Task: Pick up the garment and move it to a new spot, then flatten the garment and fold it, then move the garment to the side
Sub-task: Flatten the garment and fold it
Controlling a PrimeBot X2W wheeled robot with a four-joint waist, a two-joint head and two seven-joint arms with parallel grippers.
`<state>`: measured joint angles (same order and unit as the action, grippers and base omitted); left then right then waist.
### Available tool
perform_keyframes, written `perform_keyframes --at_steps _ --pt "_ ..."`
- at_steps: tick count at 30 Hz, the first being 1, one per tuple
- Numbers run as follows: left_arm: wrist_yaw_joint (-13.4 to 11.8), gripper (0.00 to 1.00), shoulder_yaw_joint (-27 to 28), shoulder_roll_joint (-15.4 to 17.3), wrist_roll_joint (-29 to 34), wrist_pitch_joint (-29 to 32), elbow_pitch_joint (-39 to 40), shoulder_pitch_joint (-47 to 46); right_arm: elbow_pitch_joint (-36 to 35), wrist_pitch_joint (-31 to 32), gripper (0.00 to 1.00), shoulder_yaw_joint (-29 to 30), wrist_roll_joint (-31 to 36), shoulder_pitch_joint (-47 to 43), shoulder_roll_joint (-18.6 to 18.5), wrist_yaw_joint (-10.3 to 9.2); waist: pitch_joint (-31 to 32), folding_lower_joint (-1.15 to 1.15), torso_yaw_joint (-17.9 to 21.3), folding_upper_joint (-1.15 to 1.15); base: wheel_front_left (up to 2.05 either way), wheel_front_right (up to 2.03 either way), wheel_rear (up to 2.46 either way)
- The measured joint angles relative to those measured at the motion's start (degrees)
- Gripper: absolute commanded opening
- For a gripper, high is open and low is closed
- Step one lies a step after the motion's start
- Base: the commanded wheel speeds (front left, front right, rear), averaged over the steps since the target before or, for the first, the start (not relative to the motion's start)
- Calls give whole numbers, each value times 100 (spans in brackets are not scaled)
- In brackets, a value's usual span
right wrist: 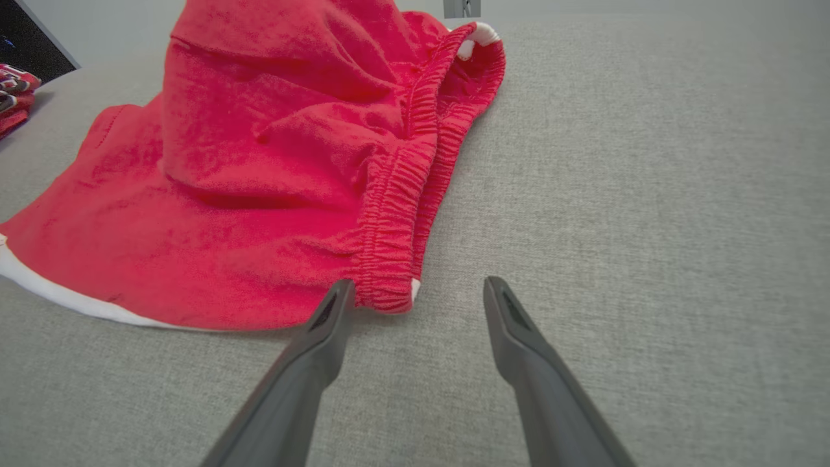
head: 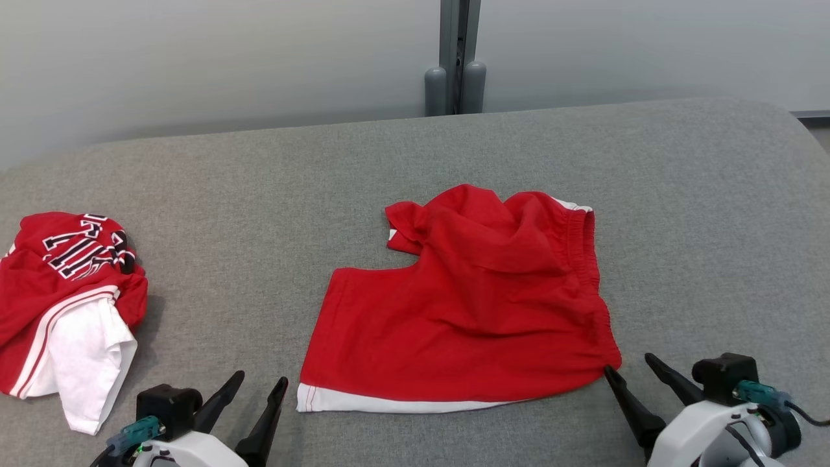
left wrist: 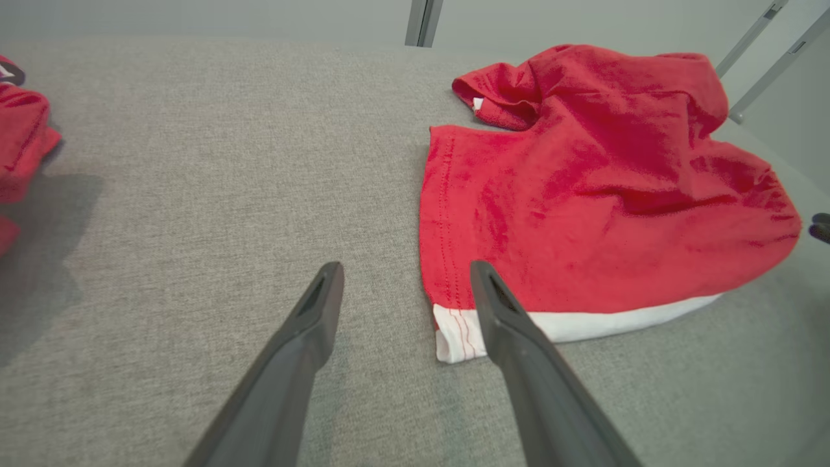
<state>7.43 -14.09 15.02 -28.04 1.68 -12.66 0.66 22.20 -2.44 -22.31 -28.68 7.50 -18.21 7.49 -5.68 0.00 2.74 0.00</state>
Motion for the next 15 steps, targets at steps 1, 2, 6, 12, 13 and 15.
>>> perform_keyframes --at_steps 1,2,6,12,13,15 --pt "0 100 -37 41 -23 104 27 -5 85 5 100 -56 -32 87 45 0 -34 0 -1 0 0 0 0" --pt "0 100 -73 74 -33 196 51 -5 149 16 100 -122 -66 170 86 1 -65 0 -3 0 0 0 0" --pt "0 100 -352 213 -140 643 185 -45 459 110 100 -321 -162 432 169 1 -145 0 -28 0 0 0 0" --pt "0 100 -818 414 -218 1120 233 -257 779 142 100 -369 -155 641 224 0 -220 0 -79 0 0 0 0" --pt "0 100 -818 414 -218 1120 233 -257 779 142 100 -369 -155 641 224 0 -220 0 -79 0 0 0 0" --pt "0 100 -954 413 -249 1193 189 -380 809 126 100 -415 -152 692 268 0 -260 0 -78 0 0 0 0"
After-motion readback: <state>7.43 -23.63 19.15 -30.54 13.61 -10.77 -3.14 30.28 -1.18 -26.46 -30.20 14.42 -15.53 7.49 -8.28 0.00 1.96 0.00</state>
